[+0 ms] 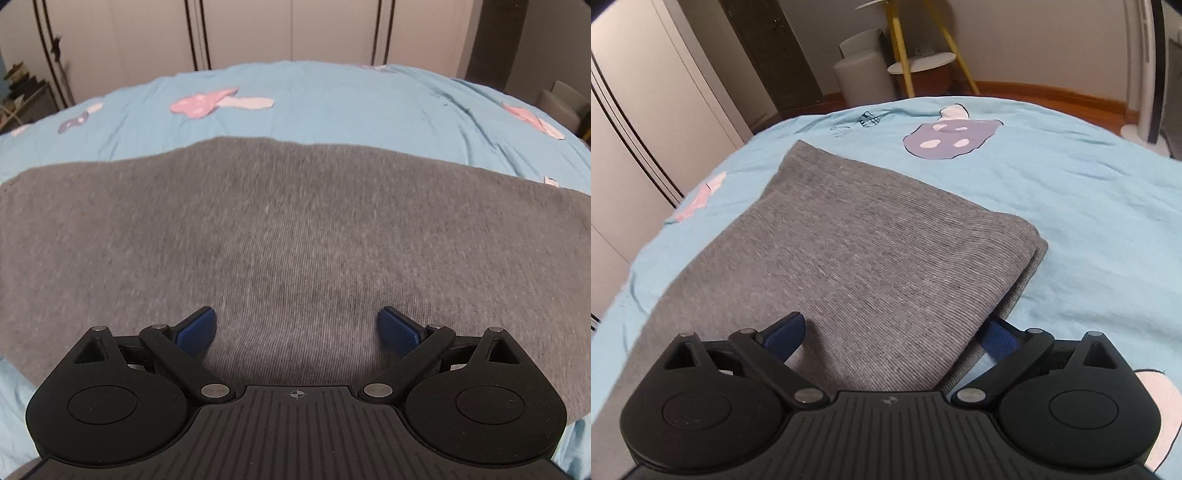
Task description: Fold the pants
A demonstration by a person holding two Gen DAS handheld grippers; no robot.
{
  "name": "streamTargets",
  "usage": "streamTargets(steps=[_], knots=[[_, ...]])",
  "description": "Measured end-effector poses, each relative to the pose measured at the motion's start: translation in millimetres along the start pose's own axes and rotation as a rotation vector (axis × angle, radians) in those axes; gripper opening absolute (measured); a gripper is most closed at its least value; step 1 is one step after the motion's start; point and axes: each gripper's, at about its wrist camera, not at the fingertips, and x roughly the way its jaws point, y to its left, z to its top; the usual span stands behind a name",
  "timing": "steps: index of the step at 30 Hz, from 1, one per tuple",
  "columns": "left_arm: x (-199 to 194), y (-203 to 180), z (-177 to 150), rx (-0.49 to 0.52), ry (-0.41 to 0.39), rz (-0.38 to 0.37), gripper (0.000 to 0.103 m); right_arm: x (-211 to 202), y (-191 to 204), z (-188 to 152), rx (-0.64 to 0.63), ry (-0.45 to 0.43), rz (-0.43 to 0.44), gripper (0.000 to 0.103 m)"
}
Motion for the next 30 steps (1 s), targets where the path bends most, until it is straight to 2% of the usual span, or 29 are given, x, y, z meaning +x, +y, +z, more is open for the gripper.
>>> streamTargets(steps=[4, 17, 21, 23, 25, 26, 27, 29, 30], knots=[[4, 0, 1, -0.005, 0.002, 0.004, 0.1, 5, 11, -3, -0.086, 0.008, -0.06, 0.099], [8, 1, 2, -0.028, 0.02, -0.005, 0.102, 5, 13, -3, -0.094, -0.012, -0.068, 0.099], [7, 1, 2, -0.034, 0.023, -0.007, 0.102, 0, 11, 4, -0.071, 0.007, -0.061, 0.099], [7, 1, 2, -0.034, 0.023, -0.006, 0.102, -5, 7, 6, -0.043, -0.005, -0.046, 0.095], [8, 1, 2, -0.033, 0.023, -0.004, 0.103, -6, 2, 8, -0.024, -0.007, -0.058, 0.074], [8, 1, 2, -0.033, 0.023, -0.004, 0.103, -7, -1, 8, -0.022, -0.01, -0.061, 0.069], [8, 1, 2, -0.034, 0.024, -0.004, 0.103, -8, -4, 9, -0.02, -0.015, -0.056, 0.061], [8, 1, 2, -0.036, 0.025, -0.004, 0.103, -11, -9, 9, -0.021, -0.029, -0.055, 0.039], [8, 0, 2, -0.035, 0.024, -0.002, 0.103, -14, -12, 11, -0.014, -0.035, -0.056, 0.022]])
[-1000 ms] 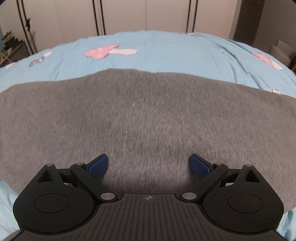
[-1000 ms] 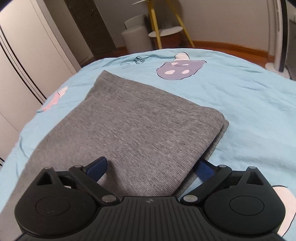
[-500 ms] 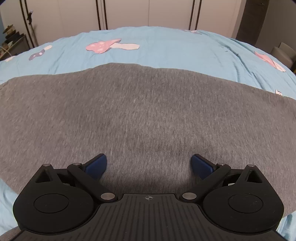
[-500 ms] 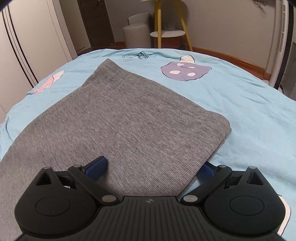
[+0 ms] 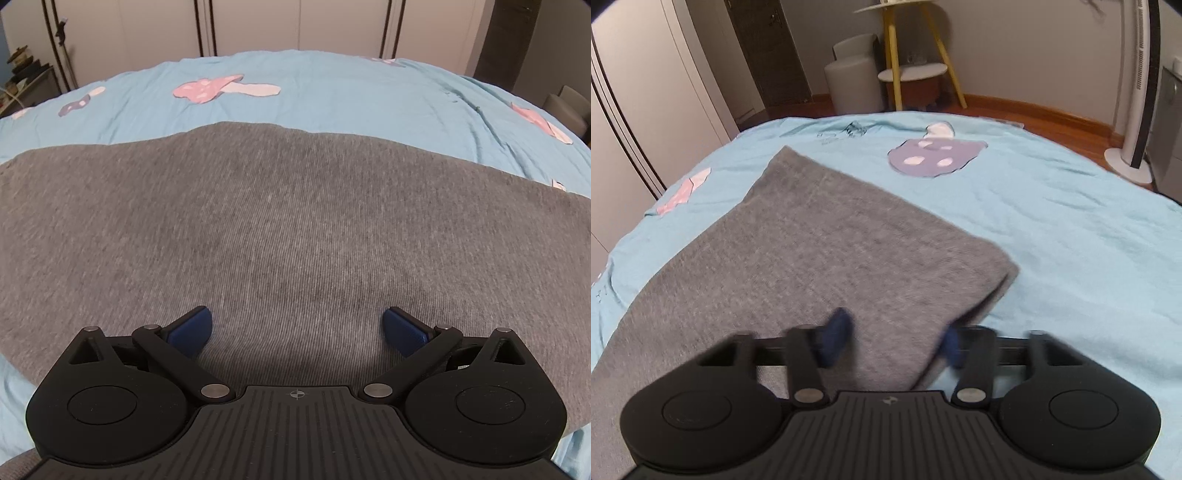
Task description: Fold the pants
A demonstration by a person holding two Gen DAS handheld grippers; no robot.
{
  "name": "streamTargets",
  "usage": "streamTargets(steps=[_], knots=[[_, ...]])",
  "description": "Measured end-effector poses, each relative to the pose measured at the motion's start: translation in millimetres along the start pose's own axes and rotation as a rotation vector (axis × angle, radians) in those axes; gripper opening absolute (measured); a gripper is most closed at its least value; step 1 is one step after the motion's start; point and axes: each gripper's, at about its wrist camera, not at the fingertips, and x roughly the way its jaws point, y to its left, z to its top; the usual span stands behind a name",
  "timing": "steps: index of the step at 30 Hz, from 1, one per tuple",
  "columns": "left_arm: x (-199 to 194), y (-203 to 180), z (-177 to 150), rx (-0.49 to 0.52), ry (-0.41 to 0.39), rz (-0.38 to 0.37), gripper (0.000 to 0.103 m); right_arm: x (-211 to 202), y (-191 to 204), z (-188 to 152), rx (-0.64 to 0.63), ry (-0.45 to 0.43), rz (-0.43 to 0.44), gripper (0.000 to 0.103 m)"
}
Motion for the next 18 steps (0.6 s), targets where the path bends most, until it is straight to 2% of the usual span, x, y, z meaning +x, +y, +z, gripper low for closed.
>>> streamTargets(steps=[1, 4, 8, 10, 11, 13, 18], knots=[[0, 0, 0, 0.001, -0.001, 0.001, 0.103, -2, -3, 2, 0.01, -0.005, 0.01, 0.008], [0, 0, 0, 0.0, 0.0, 0.001, 0.103, -10, -7, 7, 0.03, -0.019, 0.047, 0.006], [-3, 2, 0, -0.012, 0.004, -0.009, 0.103, -35, -2, 7, 0.001, -0.12, 0.06, 0.005], [-2, 1, -1, -0.007, 0.001, -0.005, 0.103, -36, -2, 4, -0.026, -0.143, 0.021, 0.004], [-2, 0, -1, -0.004, 0.0, -0.002, 0.103, -29, -3, 1, -0.046, -0.128, -0.009, 0.004], [-2, 0, -1, 0.001, -0.001, -0.001, 0.103, -3, -9, -5, -0.062, -0.023, -0.055, 0.004], [-1, -1, 0, -0.007, -0.001, -0.007, 0.103, -15, 1, 1, -0.074, -0.116, -0.042, 0.004]])
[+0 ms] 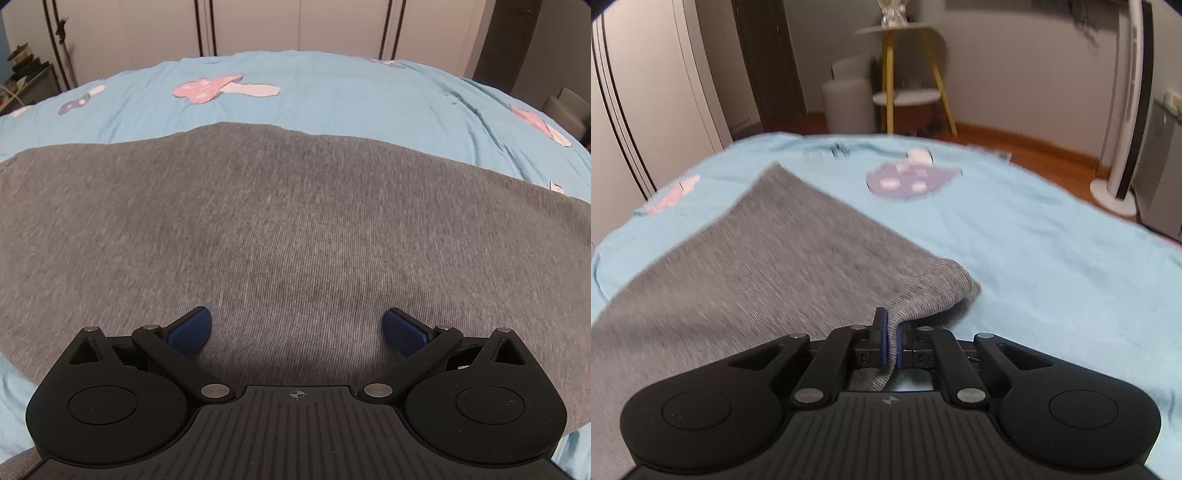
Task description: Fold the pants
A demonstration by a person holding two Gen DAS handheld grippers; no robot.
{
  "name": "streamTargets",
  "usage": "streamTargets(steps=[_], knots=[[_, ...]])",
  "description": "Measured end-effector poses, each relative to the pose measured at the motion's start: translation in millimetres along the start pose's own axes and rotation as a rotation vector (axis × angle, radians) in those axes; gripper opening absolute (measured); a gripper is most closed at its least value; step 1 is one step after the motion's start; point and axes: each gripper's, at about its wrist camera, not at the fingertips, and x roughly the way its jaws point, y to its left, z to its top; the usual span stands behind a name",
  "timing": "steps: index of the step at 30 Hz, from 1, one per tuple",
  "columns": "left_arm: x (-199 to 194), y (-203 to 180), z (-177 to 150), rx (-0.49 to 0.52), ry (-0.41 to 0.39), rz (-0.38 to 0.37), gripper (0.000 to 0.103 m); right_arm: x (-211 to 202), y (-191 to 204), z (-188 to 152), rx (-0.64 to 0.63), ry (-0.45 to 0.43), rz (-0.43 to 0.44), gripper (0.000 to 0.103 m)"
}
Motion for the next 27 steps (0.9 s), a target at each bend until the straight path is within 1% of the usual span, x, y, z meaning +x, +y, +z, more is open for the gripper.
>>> streamTargets(steps=[2, 3, 4, 5, 6, 7, 8, 9, 10, 11, 13, 15, 16, 18, 19, 21, 22, 23, 24, 25, 26, 27], knots=[[1, -1, 0, 0.009, -0.002, 0.004, 0.103, 0, -1, 5, -0.011, -0.023, -0.011, 0.004], [1, -1, 0, 0.013, -0.001, 0.004, 0.103, 8, -2, 4, -0.026, 0.004, -0.048, 0.006], [1, -1, 0, 0.013, 0.0, 0.003, 0.103, 18, -7, 4, -0.038, 0.057, -0.098, 0.018], [1, 0, 1, 0.01, 0.002, 0.0, 0.103, 20, -17, 5, -0.003, 0.065, -0.099, 0.022], [1, 1, 1, 0.009, 0.003, -0.002, 0.103, 16, -26, 9, 0.057, 0.045, -0.097, 0.029], [2, 1, 1, 0.012, 0.002, 0.001, 0.103, 10, -32, 13, 0.09, 0.022, -0.145, 0.038], [2, 0, 1, 0.018, -0.002, 0.007, 0.103, 3, -34, 17, 0.102, -0.011, -0.198, 0.037], [2, -1, 1, 0.021, -0.007, 0.011, 0.103, -5, -33, 22, 0.104, -0.059, -0.217, 0.036], [2, -2, 0, 0.026, -0.013, 0.014, 0.103, -11, -27, 28, 0.087, -0.094, -0.18, 0.036], [2, -3, 1, 0.031, -0.017, 0.017, 0.103, -15, -18, 34, 0.057, -0.111, -0.106, 0.036], [3, -4, 1, 0.042, -0.025, 0.02, 0.103, -18, 15, 43, -0.036, -0.103, 0.098, 0.036], [4, -3, 1, 0.043, -0.023, 0.017, 0.103, -9, 65, 41, -0.177, -0.032, 0.289, 0.036], [3, -3, 1, 0.041, -0.021, 0.013, 0.103, -1, 89, 36, -0.24, 0.007, 0.365, 0.036], [3, -1, 1, 0.038, -0.019, 0.007, 0.103, 14, 137, 20, -0.366, 0.08, 0.469, 0.036], [3, -1, 1, 0.036, -0.019, 0.005, 0.103, 22, 154, 12, -0.409, 0.099, 0.508, 0.036], [4, -1, 1, 0.037, -0.02, 0.004, 0.103, 41, 178, 0, -0.468, 0.156, 0.591, 0.036], [5, -1, 1, 0.037, -0.02, 0.003, 0.103, 51, 183, -3, -0.491, 0.175, 0.598, 0.036], [6, -1, 1, 0.038, -0.02, 0.002, 0.103, 60, 183, -2, -0.511, 0.171, 0.59, 0.034], [7, -2, 2, 0.037, -0.021, 0.002, 0.103, 68, 177, 4, -0.508, 0.151, 0.596, 0.023], [8, -2, 2, 0.037, -0.024, 0.002, 0.103, 76, 169, 15, -0.483, 0.14, 0.581, 0.01], [8, -3, 2, 0.039, -0.027, 0.002, 0.103, 86, 159, 27, -0.447, 0.124, 0.525, 0.005], [9, -3, 2, 0.042, -0.03, 0.002, 0.103, 98, 144, 42, -0.395, 0.107, 0.426, 0.005]])
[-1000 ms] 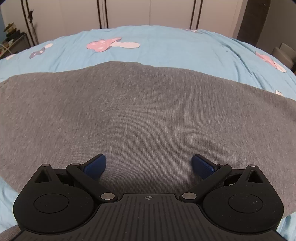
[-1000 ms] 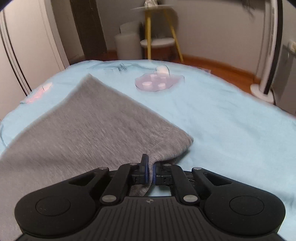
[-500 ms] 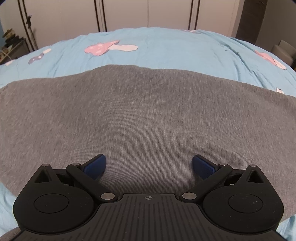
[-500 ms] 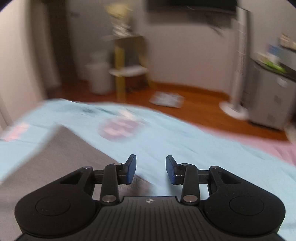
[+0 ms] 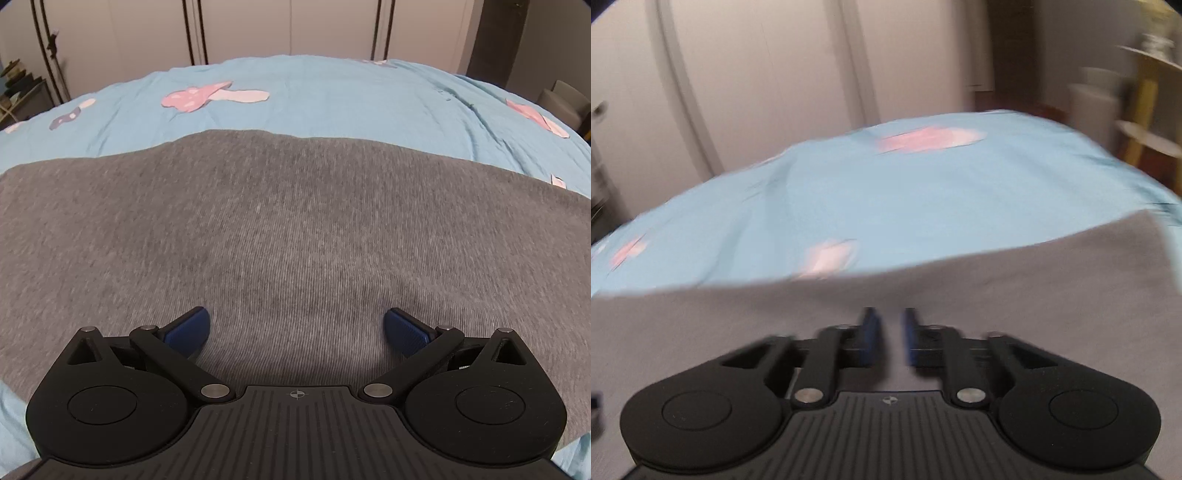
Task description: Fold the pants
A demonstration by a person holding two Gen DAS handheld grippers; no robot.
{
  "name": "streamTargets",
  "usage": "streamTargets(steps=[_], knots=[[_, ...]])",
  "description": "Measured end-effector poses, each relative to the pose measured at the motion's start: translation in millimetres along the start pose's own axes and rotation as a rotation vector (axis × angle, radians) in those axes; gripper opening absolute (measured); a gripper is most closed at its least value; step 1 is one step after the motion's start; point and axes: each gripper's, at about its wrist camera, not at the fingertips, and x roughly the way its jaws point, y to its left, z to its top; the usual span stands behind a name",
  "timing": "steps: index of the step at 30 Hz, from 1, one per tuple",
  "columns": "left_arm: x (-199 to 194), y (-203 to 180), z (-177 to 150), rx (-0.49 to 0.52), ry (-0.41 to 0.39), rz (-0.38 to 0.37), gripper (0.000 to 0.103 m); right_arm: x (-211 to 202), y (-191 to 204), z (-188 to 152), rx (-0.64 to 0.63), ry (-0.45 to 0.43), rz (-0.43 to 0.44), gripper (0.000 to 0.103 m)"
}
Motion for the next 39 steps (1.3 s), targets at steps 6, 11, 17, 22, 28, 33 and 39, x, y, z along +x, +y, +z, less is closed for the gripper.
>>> streamTargets(steps=[6, 11, 17, 22, 28, 33, 39], knots=[[1, -1, 1, 0.001, -0.008, 0.0, 0.103, -17, -83, 42, 0.286, -0.073, -0.339, 0.008], [1, -2, 1, 0.002, -0.013, 0.001, 0.103, -40, -52, 23, 0.23, -0.101, -0.06, 0.055], [0, -3, 0, 0.0, -0.017, 0.002, 0.103, -36, -75, -10, 0.195, -0.03, -0.266, 0.021], [-1, -5, -1, -0.001, -0.018, 0.006, 0.103, -87, -74, -11, 0.161, -0.095, -0.574, 0.075], [-2, -5, -2, -0.003, -0.018, 0.01, 0.103, -146, -112, -77, 0.413, -0.108, -0.362, 0.075], [-4, -5, -3, -0.009, -0.018, 0.017, 0.103, -151, -153, -133, 0.727, -0.081, -0.217, 0.058], [-8, -7, -5, -0.011, -0.017, 0.034, 0.103, -141, -172, -147, 0.89, -0.119, -0.051, 0.05]])
